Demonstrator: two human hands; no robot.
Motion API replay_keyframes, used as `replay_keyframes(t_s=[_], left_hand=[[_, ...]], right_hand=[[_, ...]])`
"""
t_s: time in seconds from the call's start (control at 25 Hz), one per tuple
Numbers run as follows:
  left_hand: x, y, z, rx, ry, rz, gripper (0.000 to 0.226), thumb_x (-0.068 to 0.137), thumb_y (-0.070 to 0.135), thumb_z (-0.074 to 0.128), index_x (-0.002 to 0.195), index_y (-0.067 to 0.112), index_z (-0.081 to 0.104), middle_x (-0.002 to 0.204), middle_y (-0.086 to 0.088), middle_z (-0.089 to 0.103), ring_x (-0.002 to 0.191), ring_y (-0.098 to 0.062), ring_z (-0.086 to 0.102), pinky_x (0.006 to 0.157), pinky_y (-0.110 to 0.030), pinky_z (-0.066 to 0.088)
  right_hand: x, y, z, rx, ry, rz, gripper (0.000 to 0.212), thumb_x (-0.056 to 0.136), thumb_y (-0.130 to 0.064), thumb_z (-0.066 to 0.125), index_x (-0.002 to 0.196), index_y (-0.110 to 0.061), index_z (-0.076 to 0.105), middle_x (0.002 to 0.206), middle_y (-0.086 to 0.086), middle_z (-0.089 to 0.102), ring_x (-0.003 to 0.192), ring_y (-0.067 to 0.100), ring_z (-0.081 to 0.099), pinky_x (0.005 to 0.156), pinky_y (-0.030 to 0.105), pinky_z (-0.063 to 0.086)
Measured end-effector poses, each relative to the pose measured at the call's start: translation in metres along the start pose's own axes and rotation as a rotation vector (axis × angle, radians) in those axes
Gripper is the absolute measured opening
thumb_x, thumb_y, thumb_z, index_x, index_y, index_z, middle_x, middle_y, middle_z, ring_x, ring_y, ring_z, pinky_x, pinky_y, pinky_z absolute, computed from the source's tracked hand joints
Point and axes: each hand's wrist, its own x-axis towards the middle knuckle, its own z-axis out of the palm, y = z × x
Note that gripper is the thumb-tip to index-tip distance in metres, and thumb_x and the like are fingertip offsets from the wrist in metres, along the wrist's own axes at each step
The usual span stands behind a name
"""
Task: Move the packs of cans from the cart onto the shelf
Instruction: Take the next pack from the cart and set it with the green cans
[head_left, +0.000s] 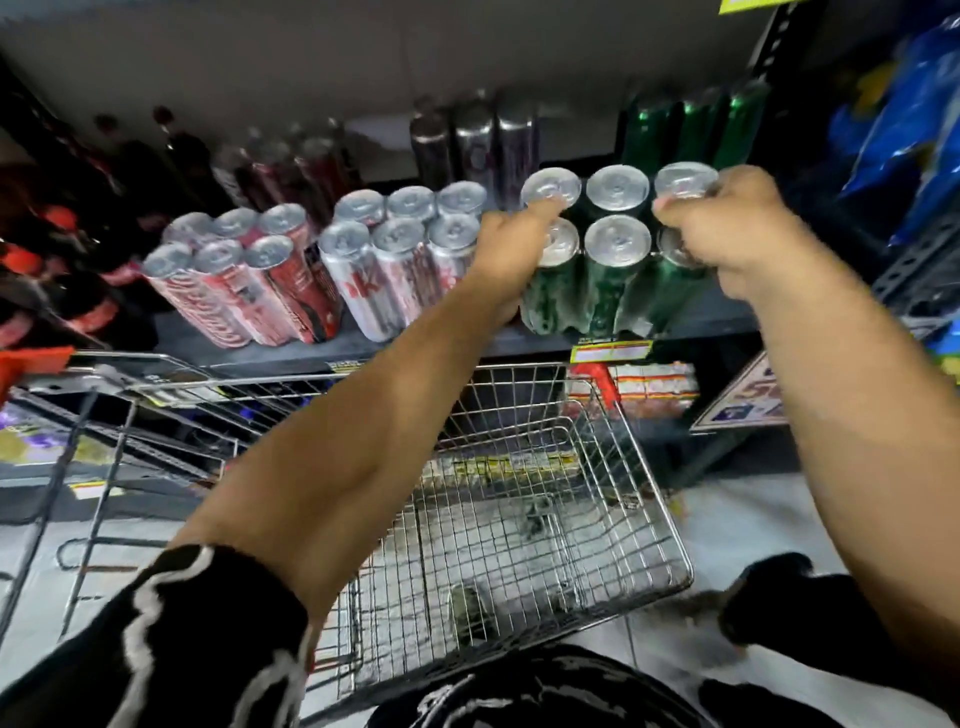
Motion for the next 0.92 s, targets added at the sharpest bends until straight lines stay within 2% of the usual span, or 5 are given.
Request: replay_keyframes(t_s=[0.16, 0.32, 0.56, 0.68, 0.92], left_hand=[[0.019, 0.010, 0.020, 0.302, 0.013, -0.039, 0.066, 0.069, 0.045, 0.057, 0.124, 0.010, 0.059, 0.122, -0.009, 0.064, 0.108, -0.028, 0.062, 0.092, -0.038, 0.051], [0.029, 0.016, 0.031, 0.299, 0.007, 0.028, 0.027, 0.074, 0.028, 0.060, 0.094, 0.010, 0.065, 0.096, -0.006, 0.067, 0.096, -0.030, 0.065, 0.079, -0.033, 0.049], [0.025, -0.039, 0.027, 0.203, 0.164, -0.006, 0.082, 0.053, 0.035, 0.075, 0.126, 0.006, 0.050, 0.114, -0.010, 0.069, 0.103, -0.027, 0.067, 0.093, -0.044, 0.055], [0.023, -0.065, 0.014, 0.365, 0.104, -0.011, 0.060, 0.071, 0.025, 0.074, 0.126, 0.009, 0.056, 0.118, -0.011, 0.069, 0.108, -0.029, 0.066, 0.096, -0.042, 0.053], [0.021, -0.075, 0.012, 0.500, 0.107, 0.071, 0.044, 0.086, 0.026, 0.070, 0.128, 0.016, 0.058, 0.125, -0.005, 0.069, 0.114, -0.025, 0.063, 0.094, -0.030, 0.048]], right_hand=[[0.039, 0.016, 0.015, -0.257, -0.043, -0.037, 0.044, 0.082, -0.023, 0.064, 0.122, -0.007, 0.058, 0.110, 0.009, 0.061, 0.105, 0.026, 0.060, 0.074, 0.026, 0.040], [0.053, 0.020, 0.032, -0.283, -0.022, -0.075, 0.040, 0.093, -0.021, 0.050, 0.133, -0.012, 0.052, 0.128, 0.013, 0.061, 0.117, 0.030, 0.057, 0.090, 0.028, 0.042], [0.017, 0.064, 0.024, 0.137, -0.003, -0.067, 0.082, 0.081, -0.035, 0.067, 0.150, -0.016, 0.026, 0.148, 0.003, 0.045, 0.132, 0.017, 0.045, 0.108, 0.030, 0.036], [0.009, 0.097, 0.028, 0.014, -0.102, -0.041, 0.082, 0.073, -0.013, 0.072, 0.144, -0.022, 0.032, 0.128, -0.001, 0.057, 0.118, 0.020, 0.055, 0.097, 0.033, 0.044], [0.014, 0.110, 0.025, -0.078, -0.118, -0.100, 0.076, 0.081, -0.017, 0.073, 0.145, -0.019, 0.031, 0.134, 0.002, 0.055, 0.116, 0.015, 0.050, 0.096, 0.030, 0.041]])
